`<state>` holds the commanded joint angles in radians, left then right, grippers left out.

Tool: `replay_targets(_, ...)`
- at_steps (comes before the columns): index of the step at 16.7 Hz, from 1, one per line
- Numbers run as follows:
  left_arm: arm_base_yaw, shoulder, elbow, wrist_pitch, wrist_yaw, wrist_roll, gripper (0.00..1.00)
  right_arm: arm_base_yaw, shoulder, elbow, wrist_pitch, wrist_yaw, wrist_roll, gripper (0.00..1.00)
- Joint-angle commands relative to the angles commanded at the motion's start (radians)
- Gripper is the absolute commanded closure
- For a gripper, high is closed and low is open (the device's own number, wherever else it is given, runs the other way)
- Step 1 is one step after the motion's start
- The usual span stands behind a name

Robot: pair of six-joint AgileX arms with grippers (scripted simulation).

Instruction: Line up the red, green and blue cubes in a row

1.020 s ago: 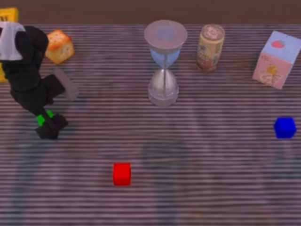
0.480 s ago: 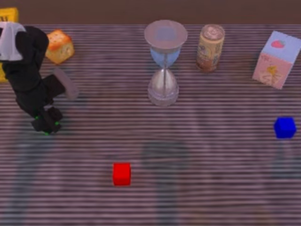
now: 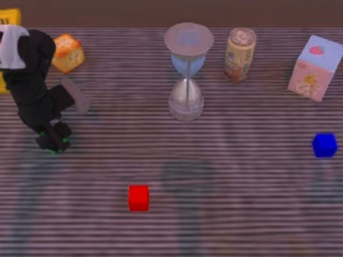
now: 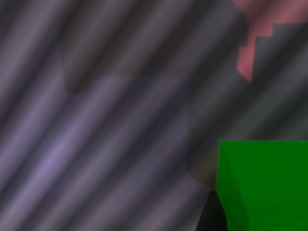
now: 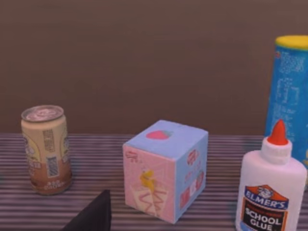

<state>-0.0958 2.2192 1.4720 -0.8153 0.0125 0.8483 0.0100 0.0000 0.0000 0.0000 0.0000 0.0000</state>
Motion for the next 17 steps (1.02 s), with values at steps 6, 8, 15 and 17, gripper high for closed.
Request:
replay_targets(6,0.013,-0.062,0.090,-0.164,0.000,-0.001,1.00,0.000,0.000,0.000,0.000,0.000,0.000,0.00)
replay_targets(8,0.018,-0.092,0.123,-0.220,-0.001,-0.001,1.00,0.000,0.000,0.000,0.000,0.000,0.000,0.00)
replay_targets(15,-0.001,-0.099,0.132,-0.233,-0.001,-0.001,1.00,0.000,0.000,0.000,0.000,0.000,0.000,0.00)
replay_targets(17,-0.057,-0.097,0.139,-0.240,-0.002,-0.006,1.00,0.000,0.000,0.000,0.000,0.000,0.000,0.00)
